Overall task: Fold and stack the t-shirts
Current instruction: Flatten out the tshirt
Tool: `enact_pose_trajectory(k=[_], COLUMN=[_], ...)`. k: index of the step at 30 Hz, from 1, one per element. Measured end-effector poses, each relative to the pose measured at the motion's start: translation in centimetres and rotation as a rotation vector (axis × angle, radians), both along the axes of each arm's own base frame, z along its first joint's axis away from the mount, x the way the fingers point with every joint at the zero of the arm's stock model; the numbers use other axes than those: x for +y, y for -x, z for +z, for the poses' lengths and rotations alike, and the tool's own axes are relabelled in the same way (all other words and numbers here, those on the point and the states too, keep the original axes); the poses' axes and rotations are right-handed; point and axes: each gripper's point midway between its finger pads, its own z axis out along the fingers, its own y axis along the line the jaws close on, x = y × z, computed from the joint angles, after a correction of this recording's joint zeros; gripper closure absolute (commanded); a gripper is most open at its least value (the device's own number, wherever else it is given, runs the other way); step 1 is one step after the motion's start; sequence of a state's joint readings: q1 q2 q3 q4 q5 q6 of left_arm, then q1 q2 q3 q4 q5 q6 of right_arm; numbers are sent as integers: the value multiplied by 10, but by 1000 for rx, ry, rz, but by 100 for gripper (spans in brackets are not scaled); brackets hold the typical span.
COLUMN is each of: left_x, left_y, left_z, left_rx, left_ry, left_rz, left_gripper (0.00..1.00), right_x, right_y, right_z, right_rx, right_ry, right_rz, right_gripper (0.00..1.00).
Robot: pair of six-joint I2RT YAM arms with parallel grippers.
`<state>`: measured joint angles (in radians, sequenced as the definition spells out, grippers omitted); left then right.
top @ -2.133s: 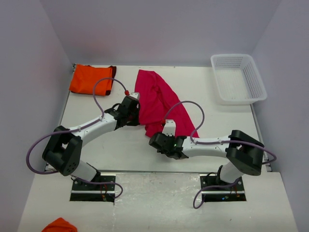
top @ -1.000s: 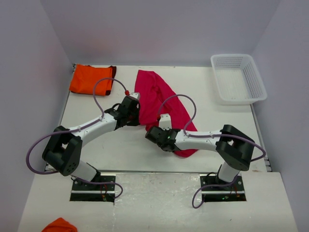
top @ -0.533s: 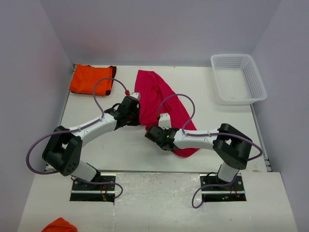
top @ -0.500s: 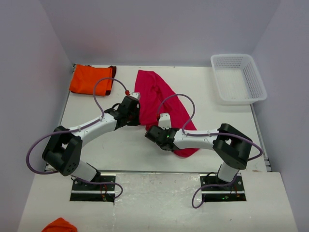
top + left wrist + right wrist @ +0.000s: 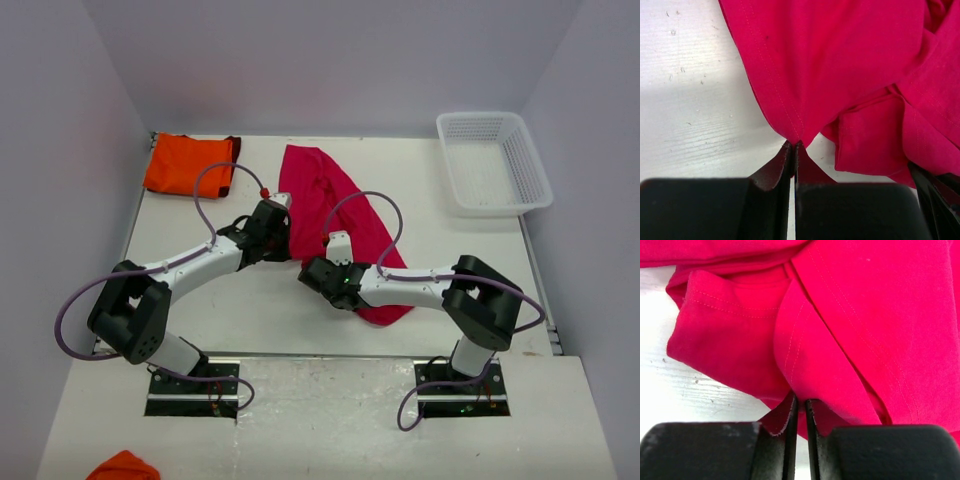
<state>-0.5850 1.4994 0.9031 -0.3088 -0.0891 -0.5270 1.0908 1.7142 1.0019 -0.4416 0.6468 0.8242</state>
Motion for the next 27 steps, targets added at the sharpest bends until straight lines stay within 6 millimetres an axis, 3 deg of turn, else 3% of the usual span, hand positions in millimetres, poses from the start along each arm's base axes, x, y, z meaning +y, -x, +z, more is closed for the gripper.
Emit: enact_pose_trajectory(k=[3, 10, 14, 17, 21, 24, 27], left_x=[0, 0, 0, 0, 3, 6, 9], left_y=[0, 0, 0, 0, 2, 1, -4], left_z=[0, 0, 0, 0, 7, 33, 82], left_rx=[0, 0, -1, 0, -10, -59, -152], left_ry=[0, 0, 0, -1, -7, 4, 42], left_rz=[0, 0, 0, 0, 6, 18, 38], left_gripper=[100, 100, 100, 100, 100, 100, 100], right_x=[0, -2, -11, -18, -30, -46, -68], right_y=[0, -3, 2, 7, 9, 6, -5], right_z=[1, 6, 26, 59, 126, 176, 216], right_rx=[-2, -18, -35, -68, -152, -225, -293], right_ry=[2, 11, 15, -13, -104, -162, -186], right_rz=[3, -4, -12, -18, -31, -53, -89], right_gripper=[100, 100, 100, 100, 100, 100, 100])
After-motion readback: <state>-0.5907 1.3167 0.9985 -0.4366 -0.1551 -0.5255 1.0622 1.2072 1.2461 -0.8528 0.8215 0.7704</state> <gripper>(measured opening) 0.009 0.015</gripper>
